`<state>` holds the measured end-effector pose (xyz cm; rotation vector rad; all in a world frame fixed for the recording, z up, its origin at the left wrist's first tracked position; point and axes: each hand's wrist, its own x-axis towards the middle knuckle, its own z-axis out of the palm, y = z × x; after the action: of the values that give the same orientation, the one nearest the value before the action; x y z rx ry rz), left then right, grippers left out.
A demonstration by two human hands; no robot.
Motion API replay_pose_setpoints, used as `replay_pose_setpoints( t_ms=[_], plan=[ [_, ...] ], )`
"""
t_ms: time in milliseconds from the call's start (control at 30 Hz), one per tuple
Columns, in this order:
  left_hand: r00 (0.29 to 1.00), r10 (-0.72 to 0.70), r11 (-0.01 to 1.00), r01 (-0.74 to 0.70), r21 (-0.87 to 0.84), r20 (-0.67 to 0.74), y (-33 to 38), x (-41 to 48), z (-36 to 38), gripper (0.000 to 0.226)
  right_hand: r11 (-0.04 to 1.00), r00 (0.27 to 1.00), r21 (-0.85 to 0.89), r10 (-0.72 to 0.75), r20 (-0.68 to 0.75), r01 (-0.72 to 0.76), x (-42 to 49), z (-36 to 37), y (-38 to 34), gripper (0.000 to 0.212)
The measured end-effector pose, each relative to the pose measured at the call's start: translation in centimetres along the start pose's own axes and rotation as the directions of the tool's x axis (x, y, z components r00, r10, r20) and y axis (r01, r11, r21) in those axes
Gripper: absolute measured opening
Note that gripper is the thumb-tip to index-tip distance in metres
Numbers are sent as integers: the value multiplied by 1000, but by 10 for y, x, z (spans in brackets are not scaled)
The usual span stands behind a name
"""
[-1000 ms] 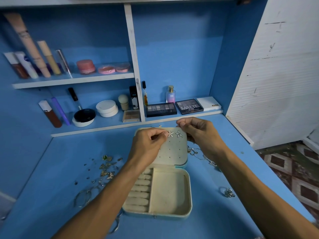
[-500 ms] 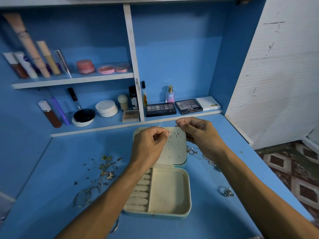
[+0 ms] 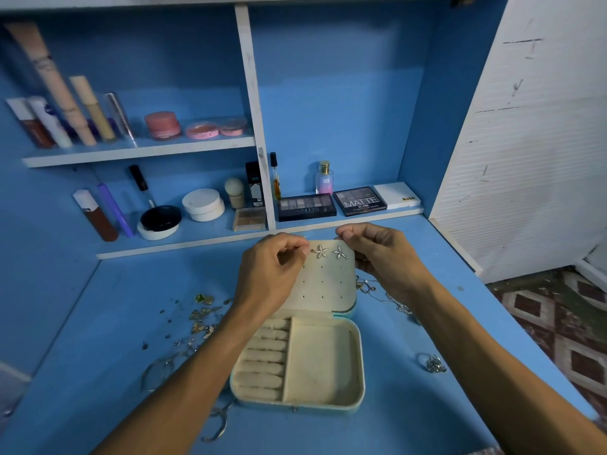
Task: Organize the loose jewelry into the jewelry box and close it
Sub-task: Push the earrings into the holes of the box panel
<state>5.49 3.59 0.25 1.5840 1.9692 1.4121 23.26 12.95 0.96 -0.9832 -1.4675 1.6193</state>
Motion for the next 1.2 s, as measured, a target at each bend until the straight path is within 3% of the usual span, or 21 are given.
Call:
replay_pose_setpoints(
  t_ms=[67, 167, 300, 400, 600, 900, 1067, 1200],
  plan=[
    [997, 59, 997, -57, 43, -47, -3, 1, -1, 12, 1000, 1000, 1, 6, 0, -6, 0, 0, 0, 15],
    [978, 192, 957, -166, 238, -87, -5, 6, -3, 28, 1000, 1000, 11, 8, 4, -8, 0, 1, -1, 15],
    [972, 230, 890, -229, 395, 44, -3, 16, -8, 41, 999, 1000, 28, 15, 17, -16, 0, 0, -2, 15],
    [971, 186, 886, -231, 402, 146, -2, 18, -8, 39, 998, 1000, 57, 18, 24, -20, -1, -1, -2, 15],
    [979, 177, 928, -200, 315, 100, -2, 16, -4, 29, 995, 999, 93, 41, 30, -44, 0, -2, -2, 15],
    [979, 136, 929, -180, 325, 153, 2, 14, -7, 48, 995, 998, 86, 46, 30, -48, -1, -2, -3, 17],
    [973, 138, 951, -183, 250, 186, -2, 17, -14, 34, 994, 998, 94, 46, 31, -49, 0, -1, -3, 18],
    [975, 130, 945, -176, 274, 180, 1, 16, -12, 37, 993, 998, 107, 46, 33, -49, 0, -1, -3, 18]
  ],
)
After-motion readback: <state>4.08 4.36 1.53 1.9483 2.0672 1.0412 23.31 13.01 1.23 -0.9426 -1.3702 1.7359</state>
